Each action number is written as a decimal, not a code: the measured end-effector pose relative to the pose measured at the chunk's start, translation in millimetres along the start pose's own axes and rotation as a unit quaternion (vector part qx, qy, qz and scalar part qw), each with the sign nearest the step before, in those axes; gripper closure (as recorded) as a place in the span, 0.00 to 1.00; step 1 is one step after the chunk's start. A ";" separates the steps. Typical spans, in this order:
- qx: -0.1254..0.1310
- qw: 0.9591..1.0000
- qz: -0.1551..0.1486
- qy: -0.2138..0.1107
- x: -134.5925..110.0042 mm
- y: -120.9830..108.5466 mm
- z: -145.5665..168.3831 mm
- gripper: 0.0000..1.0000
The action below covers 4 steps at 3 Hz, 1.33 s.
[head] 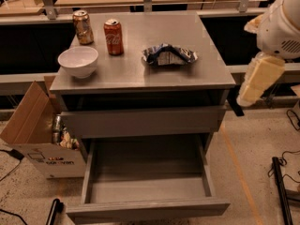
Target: Place blue chip bag into middle drawer
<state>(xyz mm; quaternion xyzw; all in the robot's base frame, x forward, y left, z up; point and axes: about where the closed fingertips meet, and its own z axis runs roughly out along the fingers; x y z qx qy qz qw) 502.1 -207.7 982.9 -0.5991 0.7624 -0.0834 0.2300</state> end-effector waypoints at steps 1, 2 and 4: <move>0.045 0.996 -0.048 -0.056 -34.3 -32.1 35.1 0.00; 0.084 0.992 -0.050 -0.074 -45.5 -50.8 30.5 0.00; 0.096 0.992 -0.039 -0.066 -51.9 -62.4 49.6 0.00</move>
Offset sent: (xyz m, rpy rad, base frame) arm 0.0426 0.0251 -0.0091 0.0334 -0.1088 0.0938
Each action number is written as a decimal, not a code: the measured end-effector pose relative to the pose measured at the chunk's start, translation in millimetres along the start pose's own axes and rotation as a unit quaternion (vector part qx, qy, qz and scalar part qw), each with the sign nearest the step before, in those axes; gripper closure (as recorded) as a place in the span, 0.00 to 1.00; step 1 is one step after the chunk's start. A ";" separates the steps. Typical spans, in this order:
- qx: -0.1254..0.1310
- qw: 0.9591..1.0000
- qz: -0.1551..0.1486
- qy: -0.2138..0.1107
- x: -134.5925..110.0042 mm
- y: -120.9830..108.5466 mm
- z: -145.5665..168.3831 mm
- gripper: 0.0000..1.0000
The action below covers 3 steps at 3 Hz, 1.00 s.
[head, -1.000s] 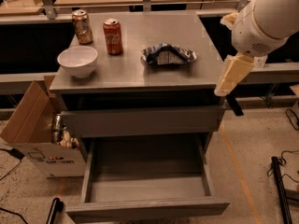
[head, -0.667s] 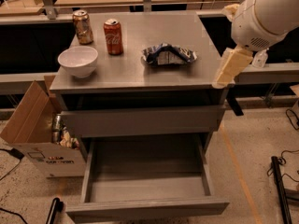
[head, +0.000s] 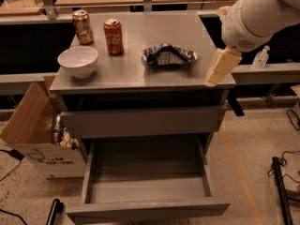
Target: Place blue chip bag into middle drawer
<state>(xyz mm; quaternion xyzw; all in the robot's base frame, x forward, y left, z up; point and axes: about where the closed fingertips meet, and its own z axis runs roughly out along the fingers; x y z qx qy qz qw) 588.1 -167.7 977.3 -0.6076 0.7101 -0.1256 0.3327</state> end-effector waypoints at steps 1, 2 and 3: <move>0.020 1.000 0.011 0.017 -3.7 -13.0 38.7 0.00; 0.038 0.999 0.026 0.003 -11.9 -29.8 74.4 0.00; 0.044 0.998 0.038 -0.009 -23.8 -46.6 116.9 0.00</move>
Offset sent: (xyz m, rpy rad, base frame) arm 0.1160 0.0382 -0.0532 0.0970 -0.0938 -0.0827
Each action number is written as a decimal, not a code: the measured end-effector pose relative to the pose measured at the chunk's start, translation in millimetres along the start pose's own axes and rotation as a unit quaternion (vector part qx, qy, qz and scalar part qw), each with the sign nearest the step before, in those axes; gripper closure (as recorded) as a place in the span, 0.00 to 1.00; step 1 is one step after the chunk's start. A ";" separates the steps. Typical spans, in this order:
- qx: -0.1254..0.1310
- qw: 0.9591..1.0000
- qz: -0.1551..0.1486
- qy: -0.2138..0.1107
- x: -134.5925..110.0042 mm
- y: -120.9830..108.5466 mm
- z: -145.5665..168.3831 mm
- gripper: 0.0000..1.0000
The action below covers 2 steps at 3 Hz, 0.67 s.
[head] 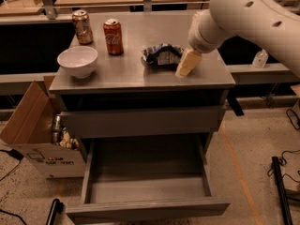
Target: Place blue chip bag into middle drawer
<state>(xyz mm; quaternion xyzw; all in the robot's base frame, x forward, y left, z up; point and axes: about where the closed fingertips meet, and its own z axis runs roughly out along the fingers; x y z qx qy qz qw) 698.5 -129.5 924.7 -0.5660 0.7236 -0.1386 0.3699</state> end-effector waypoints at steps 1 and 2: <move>0.003 1.000 0.016 -0.009 -6.1 -9.2 33.7 0.14; -0.003 0.999 0.031 -0.016 -9.7 -7.6 59.0 0.39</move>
Offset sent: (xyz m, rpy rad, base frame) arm 0.0654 0.0281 -0.0484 0.1027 0.0173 -0.0294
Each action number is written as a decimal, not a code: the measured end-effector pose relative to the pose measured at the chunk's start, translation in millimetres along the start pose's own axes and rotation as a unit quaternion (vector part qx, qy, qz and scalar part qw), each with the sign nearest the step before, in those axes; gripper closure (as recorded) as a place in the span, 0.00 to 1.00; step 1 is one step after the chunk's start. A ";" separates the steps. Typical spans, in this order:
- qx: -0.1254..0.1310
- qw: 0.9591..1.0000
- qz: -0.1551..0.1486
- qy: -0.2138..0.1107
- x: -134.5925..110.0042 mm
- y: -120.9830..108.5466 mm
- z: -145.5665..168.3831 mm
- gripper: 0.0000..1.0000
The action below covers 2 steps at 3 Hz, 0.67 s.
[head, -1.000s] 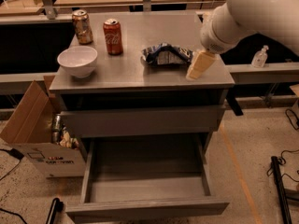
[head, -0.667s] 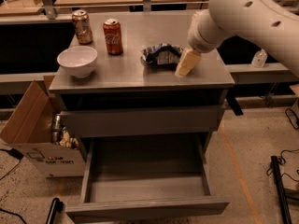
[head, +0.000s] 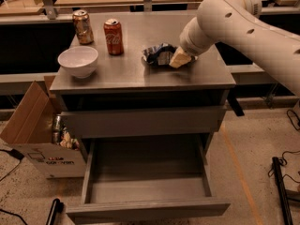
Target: Place blue chip bag into middle drawer
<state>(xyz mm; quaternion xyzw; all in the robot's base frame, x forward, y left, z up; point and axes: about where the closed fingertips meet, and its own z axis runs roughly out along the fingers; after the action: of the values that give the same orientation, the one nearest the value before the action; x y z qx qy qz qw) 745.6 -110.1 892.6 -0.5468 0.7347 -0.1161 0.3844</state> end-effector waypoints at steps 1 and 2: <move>0.002 0.999 0.017 -0.050 -10.8 7.6 -4.9 0.70; 0.027 0.993 0.025 -0.115 -23.2 4.7 -39.0 0.92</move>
Offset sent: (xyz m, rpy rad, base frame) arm -0.0574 0.0082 0.0779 0.3231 -0.2432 0.1308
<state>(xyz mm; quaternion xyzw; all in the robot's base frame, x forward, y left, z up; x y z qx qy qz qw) 717.7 -97.3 926.4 -0.5272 0.6957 -0.0625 0.4838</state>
